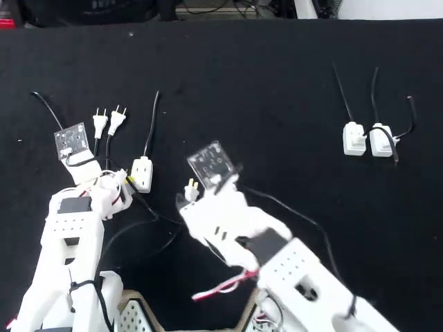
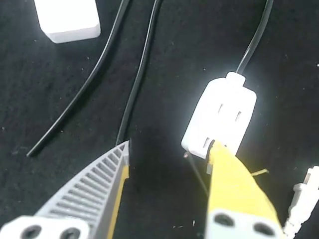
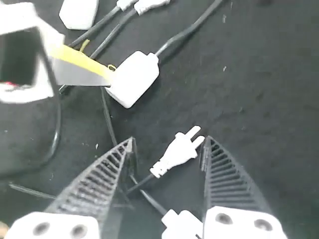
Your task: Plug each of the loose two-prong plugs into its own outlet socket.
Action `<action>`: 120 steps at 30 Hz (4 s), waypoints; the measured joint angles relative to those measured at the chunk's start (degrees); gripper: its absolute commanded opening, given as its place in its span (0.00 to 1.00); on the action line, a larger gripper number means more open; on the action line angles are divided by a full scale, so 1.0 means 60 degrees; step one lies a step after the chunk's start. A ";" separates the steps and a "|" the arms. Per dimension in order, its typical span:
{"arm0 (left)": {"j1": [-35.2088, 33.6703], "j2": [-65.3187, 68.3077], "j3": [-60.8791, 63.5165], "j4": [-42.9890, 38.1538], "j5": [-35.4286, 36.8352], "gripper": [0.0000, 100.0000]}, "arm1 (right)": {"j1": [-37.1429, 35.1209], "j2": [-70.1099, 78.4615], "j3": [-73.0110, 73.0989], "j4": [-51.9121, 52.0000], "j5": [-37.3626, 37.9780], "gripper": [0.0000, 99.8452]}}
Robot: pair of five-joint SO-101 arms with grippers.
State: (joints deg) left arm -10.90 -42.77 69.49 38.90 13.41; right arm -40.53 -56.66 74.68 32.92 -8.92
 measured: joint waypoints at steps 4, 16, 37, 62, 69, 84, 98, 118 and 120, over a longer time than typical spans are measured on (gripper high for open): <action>0.0000 0.0000 0.0000 0.0000 0.0000 0.25 | 0.0000 0.2007 -0.0571 -0.0542 -0.0542 0.20; 0.0000 0.0000 0.0000 0.0000 0.0000 0.25 | -0.0073 0.6418 -0.3092 -0.0630 -0.0850 0.20; -0.0586 0.0000 0.0000 0.0000 0.0000 0.25 | 0.0835 0.9832 -0.5919 0.1890 -0.0850 0.03; -0.0835 0.0000 0.0000 0.0000 0.0000 0.25 | 0.3912 0.7223 -1.2205 0.9509 0.9495 0.01; -0.0835 0.0000 0.0000 0.0000 0.0000 0.25 | 0.6227 0.7223 -0.9451 0.8513 1.2410 0.01; -0.0835 0.0000 0.0000 0.0000 0.0000 0.25 | 0.6505 0.7223 -0.3590 0.2667 1.2190 0.19; -0.0835 0.0000 0.0000 0.0000 0.0000 0.25 | 0.6623 0.7223 -0.4469 0.4864 1.1048 0.14; -0.0835 0.0000 0.0000 0.0000 0.0000 0.25 | 0.6608 0.6081 -0.4117 0.4689 1.0784 0.01; -0.0835 0.0000 0.0000 0.0000 0.0000 0.25 | 0.6505 0.5304 -0.4733 0.5861 1.0315 0.01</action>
State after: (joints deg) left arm -15.91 -42.77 69.49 38.90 13.41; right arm -1.49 -24.84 46.29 68.09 52.97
